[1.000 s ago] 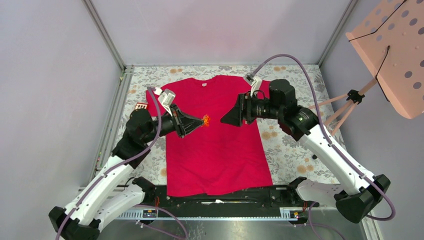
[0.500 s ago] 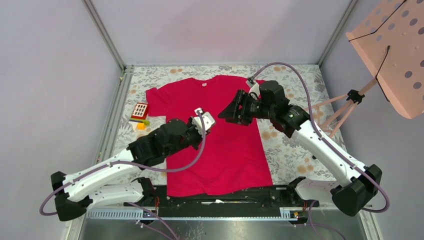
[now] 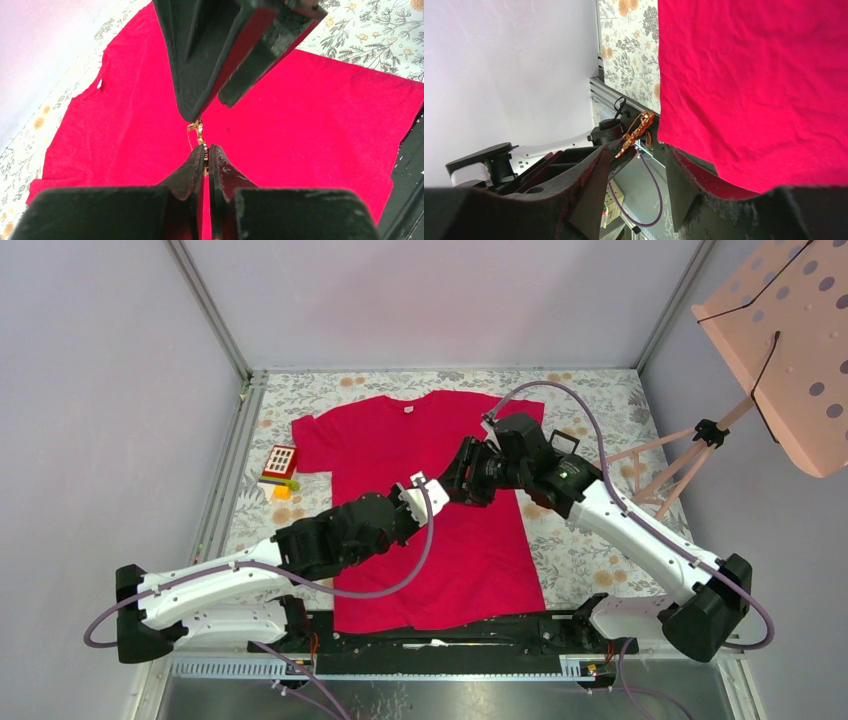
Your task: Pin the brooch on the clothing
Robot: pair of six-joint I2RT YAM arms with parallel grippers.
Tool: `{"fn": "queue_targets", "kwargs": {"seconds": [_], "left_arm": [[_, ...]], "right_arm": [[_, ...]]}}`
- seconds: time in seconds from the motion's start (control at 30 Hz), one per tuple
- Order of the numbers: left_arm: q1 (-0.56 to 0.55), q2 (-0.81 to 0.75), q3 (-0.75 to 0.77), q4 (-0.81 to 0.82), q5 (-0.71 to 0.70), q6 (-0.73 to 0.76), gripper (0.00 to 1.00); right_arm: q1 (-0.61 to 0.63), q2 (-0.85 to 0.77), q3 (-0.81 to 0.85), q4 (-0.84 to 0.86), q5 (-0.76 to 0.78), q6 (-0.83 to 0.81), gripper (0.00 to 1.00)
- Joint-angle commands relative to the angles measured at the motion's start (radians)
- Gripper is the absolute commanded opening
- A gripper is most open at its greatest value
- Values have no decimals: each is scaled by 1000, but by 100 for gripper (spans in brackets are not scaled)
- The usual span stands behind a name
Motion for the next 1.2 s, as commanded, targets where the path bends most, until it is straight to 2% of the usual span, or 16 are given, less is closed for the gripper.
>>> {"fn": "queue_targets", "kwargs": {"seconds": [0.0,0.53,0.63,1.0,1.07,1.1,1.17], "left_arm": [[-11,-14,10,61,-71,6,0],[-45,2,-4,63,-95,8,0],[-49,4,-4,62,-100,8,0],[-67,40,36,18,-110,8,0],[-69,42,41,11,-109,0,8],[-69,39,43,9,-107,-3,16],[-69,29,51,0,-110,-20,44]], "right_arm": [[31,37,54,-25,44,9,51],[70,93,94,-6,71,33,44],[73,100,99,-7,68,29,38],[79,107,78,14,79,22,6],[80,95,66,29,92,25,2],[79,85,58,36,104,26,0],[80,66,28,60,129,29,0]]}}
